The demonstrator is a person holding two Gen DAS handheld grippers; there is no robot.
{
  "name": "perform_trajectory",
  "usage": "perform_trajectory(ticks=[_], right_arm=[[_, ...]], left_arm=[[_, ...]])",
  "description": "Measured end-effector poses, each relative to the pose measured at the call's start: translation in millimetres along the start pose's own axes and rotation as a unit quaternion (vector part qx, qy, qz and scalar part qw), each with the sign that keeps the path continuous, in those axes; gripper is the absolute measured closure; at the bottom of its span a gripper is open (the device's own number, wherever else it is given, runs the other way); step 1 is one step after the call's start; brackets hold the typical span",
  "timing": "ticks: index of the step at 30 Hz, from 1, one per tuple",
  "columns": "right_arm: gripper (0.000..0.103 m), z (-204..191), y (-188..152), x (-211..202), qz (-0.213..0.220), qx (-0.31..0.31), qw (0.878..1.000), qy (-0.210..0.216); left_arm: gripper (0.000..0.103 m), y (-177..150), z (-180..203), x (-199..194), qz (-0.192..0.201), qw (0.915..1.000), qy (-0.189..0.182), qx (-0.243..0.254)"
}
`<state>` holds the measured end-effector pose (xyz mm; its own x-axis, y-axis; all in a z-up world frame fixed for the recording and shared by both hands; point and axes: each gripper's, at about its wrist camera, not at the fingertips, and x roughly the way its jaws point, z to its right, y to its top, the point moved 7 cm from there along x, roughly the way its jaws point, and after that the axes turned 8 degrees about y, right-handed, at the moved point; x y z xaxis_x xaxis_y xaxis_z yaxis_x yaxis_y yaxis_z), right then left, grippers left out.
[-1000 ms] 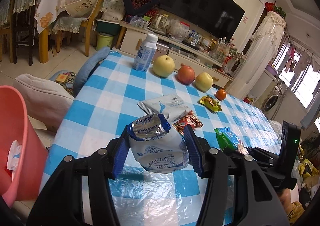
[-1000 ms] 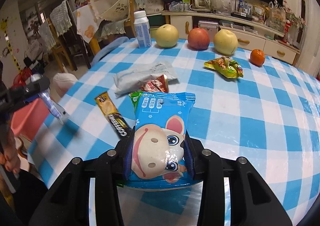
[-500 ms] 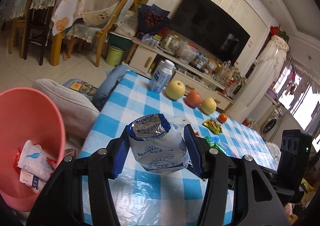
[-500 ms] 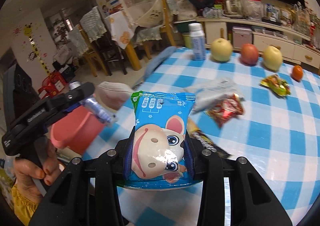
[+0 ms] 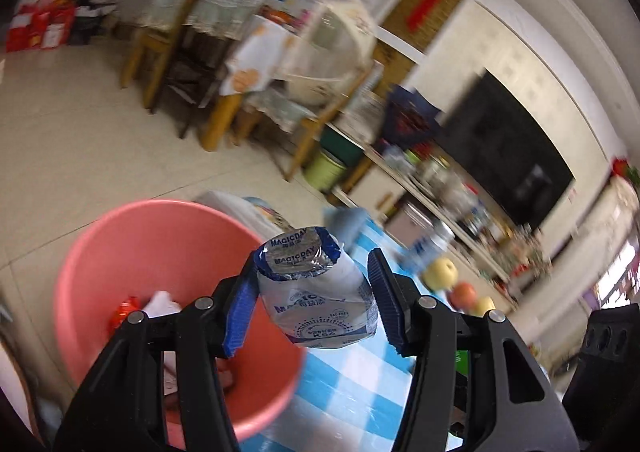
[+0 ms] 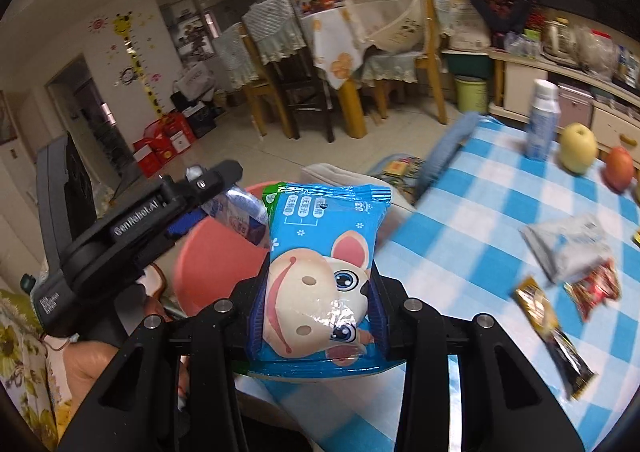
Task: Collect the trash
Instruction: 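Release the bottle and cow packet into the pink bucket from both tools, then move both open tools back toward the table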
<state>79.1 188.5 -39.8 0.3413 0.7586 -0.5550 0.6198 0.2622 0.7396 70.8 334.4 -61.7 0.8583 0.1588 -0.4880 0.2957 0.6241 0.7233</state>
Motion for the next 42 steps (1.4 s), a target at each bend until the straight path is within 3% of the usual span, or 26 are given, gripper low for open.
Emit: perform_trajectory(ticks=[7,8,10,15,19,25,33,42], right_arm=[[0.058,-40,23,50,-0.002,-0.028,0.999,0.032],[0.058,-43,24,57,-0.007,-0.031,0.999,0.036],[0.035,-46,25,69,-0.011,-0.037,0.999,0.028],[0.016,-34,20,58,0.015,-0.019,1.000,0.006],[0.014,-13,8,39,0.020,-0.023,0.999,-0.035],[0.013,18,-17,14,0.015,-0.016,0.997,-0.073],[0.008,48,-47,-17,0.015,-0.018,0.993,-0.113],[0.005,70,-67,-50,0.026,-0.023,0.989,-0.143]], left_arm=[[0.048,18,-45,-2,0.021,0.9972,0.047,-0.055],[0.043,18,-50,-3,0.023,0.9965,0.055,-0.059],[0.031,20,-61,-2,0.027,0.9941,0.078,-0.071],[0.021,22,-66,-3,0.044,0.9908,0.106,-0.072],[0.014,20,-55,-1,0.054,0.9928,0.097,-0.045],[0.013,7,-22,8,0.027,0.9977,0.057,0.024],[0.011,-19,24,24,-0.018,0.9885,0.078,0.128],[0.011,-41,57,20,-0.009,0.9843,0.058,0.167]])
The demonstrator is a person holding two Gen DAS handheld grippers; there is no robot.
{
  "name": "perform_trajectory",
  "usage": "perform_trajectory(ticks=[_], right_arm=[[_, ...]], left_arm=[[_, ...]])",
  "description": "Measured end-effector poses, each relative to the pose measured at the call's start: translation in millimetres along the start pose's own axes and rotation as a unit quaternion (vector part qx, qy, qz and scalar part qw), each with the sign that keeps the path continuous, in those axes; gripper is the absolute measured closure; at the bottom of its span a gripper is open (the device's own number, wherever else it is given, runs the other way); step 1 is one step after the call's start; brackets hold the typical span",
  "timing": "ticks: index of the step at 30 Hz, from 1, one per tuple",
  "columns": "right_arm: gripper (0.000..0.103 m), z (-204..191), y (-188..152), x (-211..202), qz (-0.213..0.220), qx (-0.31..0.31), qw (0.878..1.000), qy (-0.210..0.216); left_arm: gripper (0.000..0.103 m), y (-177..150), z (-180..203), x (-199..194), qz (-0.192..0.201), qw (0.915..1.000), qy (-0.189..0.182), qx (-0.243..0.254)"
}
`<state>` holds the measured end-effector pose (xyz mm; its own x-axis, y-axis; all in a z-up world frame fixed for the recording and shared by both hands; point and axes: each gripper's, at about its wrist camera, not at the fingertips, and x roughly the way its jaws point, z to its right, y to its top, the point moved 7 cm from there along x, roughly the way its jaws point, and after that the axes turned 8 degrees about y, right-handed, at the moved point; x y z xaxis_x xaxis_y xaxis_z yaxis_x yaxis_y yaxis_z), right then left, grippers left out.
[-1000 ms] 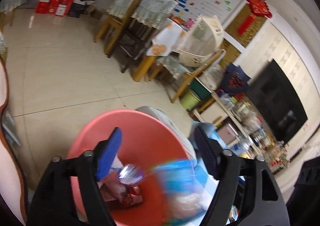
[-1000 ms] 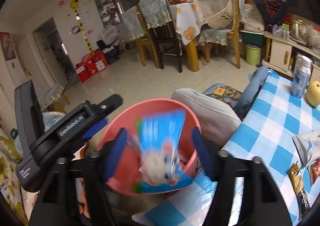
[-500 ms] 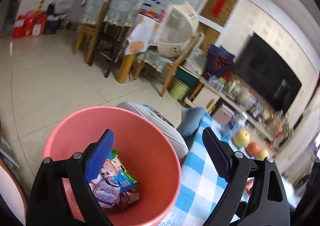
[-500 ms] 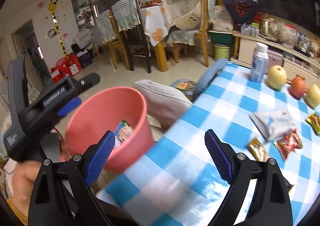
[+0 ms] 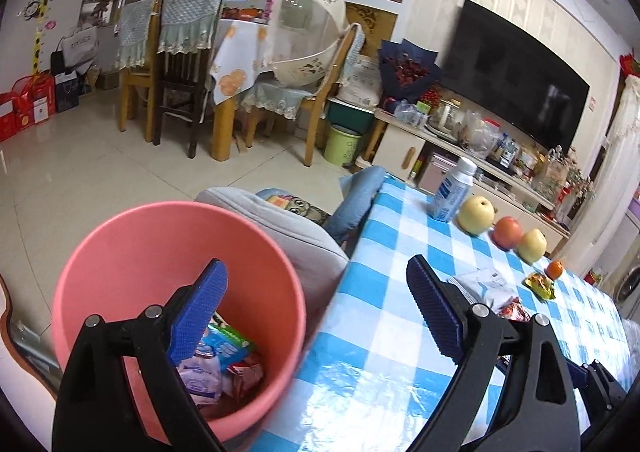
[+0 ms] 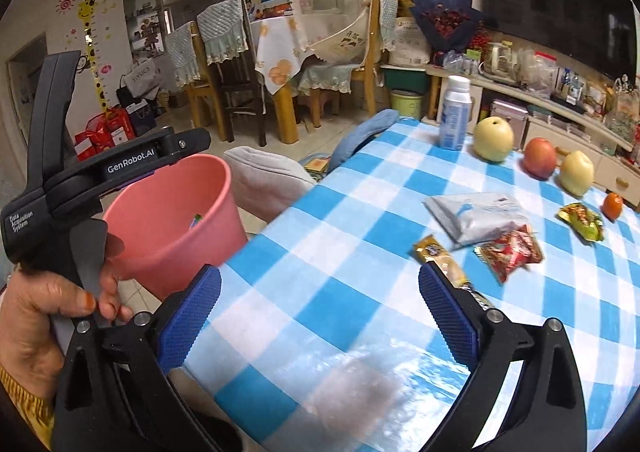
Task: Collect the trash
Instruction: 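Move both open tools back toward the table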
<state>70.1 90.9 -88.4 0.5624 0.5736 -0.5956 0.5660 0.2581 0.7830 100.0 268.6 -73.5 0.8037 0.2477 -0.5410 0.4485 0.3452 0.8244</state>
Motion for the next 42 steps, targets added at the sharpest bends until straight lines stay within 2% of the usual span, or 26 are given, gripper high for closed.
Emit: perform_trajectory(ticks=[9,19,23,37,40,42], right_arm=[[0.005,27,-16,-18,-0.008,-0.017,0.999,-0.046],[0.005,56,-37,-28,-0.023,-0.024,0.996,-0.077],[0.005,65,-43,-34,-0.019,-0.031,0.996,-0.086],[0.005,107,-58,-50,-0.026,-0.034,0.993,-0.108],[0.005,119,-61,-53,-0.028,-0.021,0.993,-0.114],[0.005,130,-61,-56,-0.027,-0.003,0.993,-0.118]], left_arm=[[0.011,-8,35,-4,0.012,0.9985,-0.013,0.051],[0.011,-25,72,0,-0.006,0.9956,-0.020,0.092],[0.011,-31,85,3,-0.011,0.9941,-0.011,0.107],[0.012,-61,136,15,-0.068,0.9869,-0.032,0.143],[0.012,-67,146,18,-0.081,0.9857,-0.037,0.143],[0.012,-72,152,20,-0.096,0.9842,-0.054,0.138]])
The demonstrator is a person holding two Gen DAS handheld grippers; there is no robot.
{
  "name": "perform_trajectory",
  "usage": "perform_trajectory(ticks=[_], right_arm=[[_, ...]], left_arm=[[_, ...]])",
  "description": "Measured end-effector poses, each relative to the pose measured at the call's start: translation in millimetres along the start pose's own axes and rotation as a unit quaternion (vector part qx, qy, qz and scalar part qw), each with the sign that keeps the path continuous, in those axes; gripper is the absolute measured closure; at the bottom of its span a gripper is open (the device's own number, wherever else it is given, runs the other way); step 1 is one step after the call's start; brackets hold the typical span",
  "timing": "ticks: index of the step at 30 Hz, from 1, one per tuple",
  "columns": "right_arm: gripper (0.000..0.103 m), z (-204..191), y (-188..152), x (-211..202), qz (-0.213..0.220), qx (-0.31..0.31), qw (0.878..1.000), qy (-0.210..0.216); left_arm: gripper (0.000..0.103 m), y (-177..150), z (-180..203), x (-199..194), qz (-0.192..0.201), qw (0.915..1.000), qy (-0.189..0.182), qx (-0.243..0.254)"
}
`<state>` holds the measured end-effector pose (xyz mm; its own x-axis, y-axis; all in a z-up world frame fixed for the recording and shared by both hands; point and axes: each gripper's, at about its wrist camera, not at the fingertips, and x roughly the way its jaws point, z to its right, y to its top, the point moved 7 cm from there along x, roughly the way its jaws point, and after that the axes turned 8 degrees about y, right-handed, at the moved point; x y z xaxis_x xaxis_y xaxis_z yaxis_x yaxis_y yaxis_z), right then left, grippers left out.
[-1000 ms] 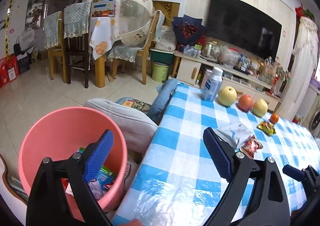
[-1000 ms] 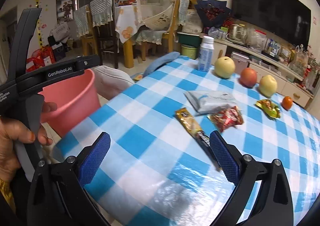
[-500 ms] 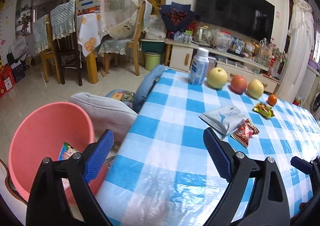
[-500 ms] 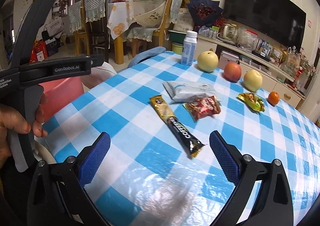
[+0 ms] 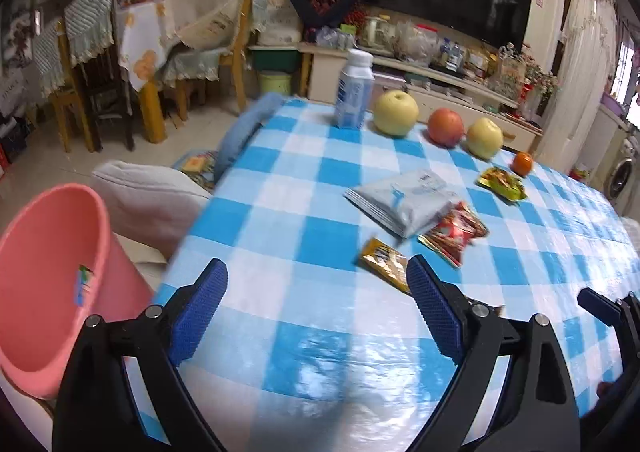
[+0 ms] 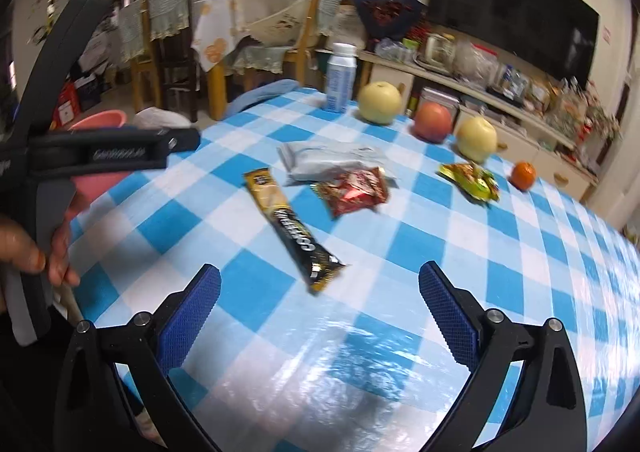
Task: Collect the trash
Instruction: 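Move both open tools back toward the table, then grasp the gold Coffeemix stick with the left tool while the right tool grasps the yellow-green snack packet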
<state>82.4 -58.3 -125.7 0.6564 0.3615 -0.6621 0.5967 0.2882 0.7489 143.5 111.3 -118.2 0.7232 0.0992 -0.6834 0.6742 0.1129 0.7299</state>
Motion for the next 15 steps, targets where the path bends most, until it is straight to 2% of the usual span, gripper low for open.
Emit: perform_trajectory(ticks=[1,4,15], right_arm=[[0.005,8,1,-1,0.001,0.012,1.000,-0.005],[0.005,34,3,-6,0.013,0.047,0.999,-0.013],[0.005,123,8,-13,0.029,0.145,0.988,-0.035]], left_arm=[[0.012,-2,5,3,-0.012,0.9997,-0.021,-0.008],[0.012,-10,18,11,-0.042,0.9978,-0.048,-0.019],[0.013,-27,75,32,-0.080,0.9951,-0.058,0.005]])
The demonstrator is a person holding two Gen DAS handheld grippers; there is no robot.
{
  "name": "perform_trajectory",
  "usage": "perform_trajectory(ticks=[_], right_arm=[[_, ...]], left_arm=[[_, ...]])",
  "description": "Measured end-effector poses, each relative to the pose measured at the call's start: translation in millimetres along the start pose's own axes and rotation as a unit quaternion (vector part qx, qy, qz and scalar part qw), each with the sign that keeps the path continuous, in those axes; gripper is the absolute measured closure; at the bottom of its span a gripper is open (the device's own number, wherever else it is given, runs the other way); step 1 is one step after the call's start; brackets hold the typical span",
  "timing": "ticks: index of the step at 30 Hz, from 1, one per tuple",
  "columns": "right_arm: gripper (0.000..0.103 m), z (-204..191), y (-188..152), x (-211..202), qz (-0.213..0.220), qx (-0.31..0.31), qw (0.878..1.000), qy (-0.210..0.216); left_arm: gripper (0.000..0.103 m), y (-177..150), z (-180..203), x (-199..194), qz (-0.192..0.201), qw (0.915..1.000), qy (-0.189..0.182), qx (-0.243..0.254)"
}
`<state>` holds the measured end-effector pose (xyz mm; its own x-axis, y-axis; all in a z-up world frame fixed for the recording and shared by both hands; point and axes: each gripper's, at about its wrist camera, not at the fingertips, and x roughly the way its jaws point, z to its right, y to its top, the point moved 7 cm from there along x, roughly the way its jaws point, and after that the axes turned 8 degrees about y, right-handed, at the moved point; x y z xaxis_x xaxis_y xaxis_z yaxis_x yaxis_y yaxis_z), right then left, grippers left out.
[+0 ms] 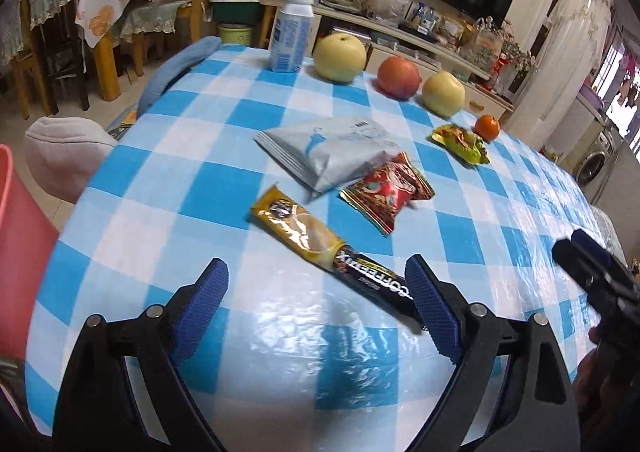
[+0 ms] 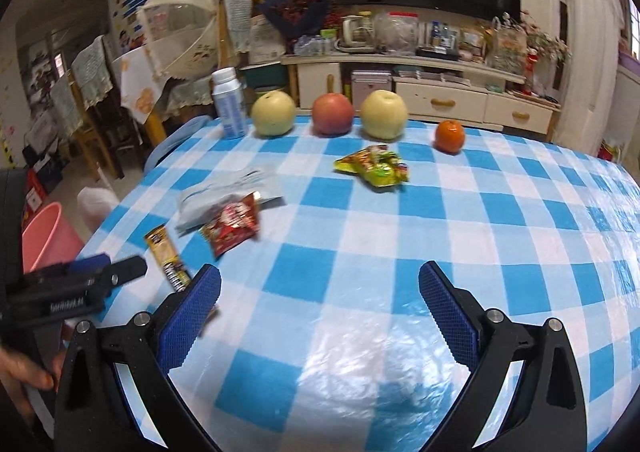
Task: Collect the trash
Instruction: 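Grasp the gold Coffeemix stick with the left tool while the right tool grasps the yellow-green snack packet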
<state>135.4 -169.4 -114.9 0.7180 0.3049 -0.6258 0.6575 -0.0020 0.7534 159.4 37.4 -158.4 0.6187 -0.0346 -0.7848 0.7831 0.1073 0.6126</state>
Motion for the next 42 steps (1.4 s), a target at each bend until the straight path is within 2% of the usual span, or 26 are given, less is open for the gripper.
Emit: perform_trajectory(ticks=[3,5,6,12,18,20,21,22,23,29,36,38,42], right_arm=[[0.005,21,7,8,0.002,0.022,1.000,-0.002],[0.005,33,9,15,0.000,0.033,0.999,-0.007],[0.005,38,10,19,-0.002,0.039,0.999,-0.007],[0.005,63,16,50,-0.021,0.091,0.995,0.021],[0.006,74,35,73,-0.020,0.086,0.996,0.018],[0.008,80,43,80,-0.019,0.085,0.996,0.017],[0.012,84,48,83,-0.018,0.085,0.996,0.016],[0.021,87,51,86,-0.016,0.086,0.996,0.015],[0.023,90,54,89,-0.016,0.087,0.996,0.015],[0.023,108,69,111,-0.017,0.111,0.993,0.031],[0.023,113,79,136,-0.035,0.125,0.990,0.064],[0.027,113,77,146,-0.044,0.128,0.988,0.072],[0.041,112,78,157,-0.050,0.126,0.988,0.075]], left_arm=[[0.015,-1,10,8,-0.010,0.9999,0.005,0.006],[0.028,-2,14,13,-0.015,0.9998,0.013,0.006],[0.030,-2,15,16,-0.018,0.9997,0.018,0.007],[0.031,4,20,25,-0.019,0.9993,0.031,0.005],[0.032,5,24,37,-0.031,0.9985,0.044,0.011],[0.034,6,26,41,-0.032,0.9982,0.048,0.015],[0.034,8,28,42,-0.030,0.9982,0.049,0.018],[0.036,8,29,42,-0.030,0.9982,0.049,0.019],[0.036,9,31,43,-0.028,0.9981,0.050,0.022],[0.047,11,36,46,-0.021,0.9972,0.059,0.041],[0.049,14,36,49,-0.015,0.9957,0.070,0.058],[0.049,14,35,50,-0.013,0.9956,0.071,0.060],[0.049,15,36,51,-0.010,0.9948,0.074,0.069]])
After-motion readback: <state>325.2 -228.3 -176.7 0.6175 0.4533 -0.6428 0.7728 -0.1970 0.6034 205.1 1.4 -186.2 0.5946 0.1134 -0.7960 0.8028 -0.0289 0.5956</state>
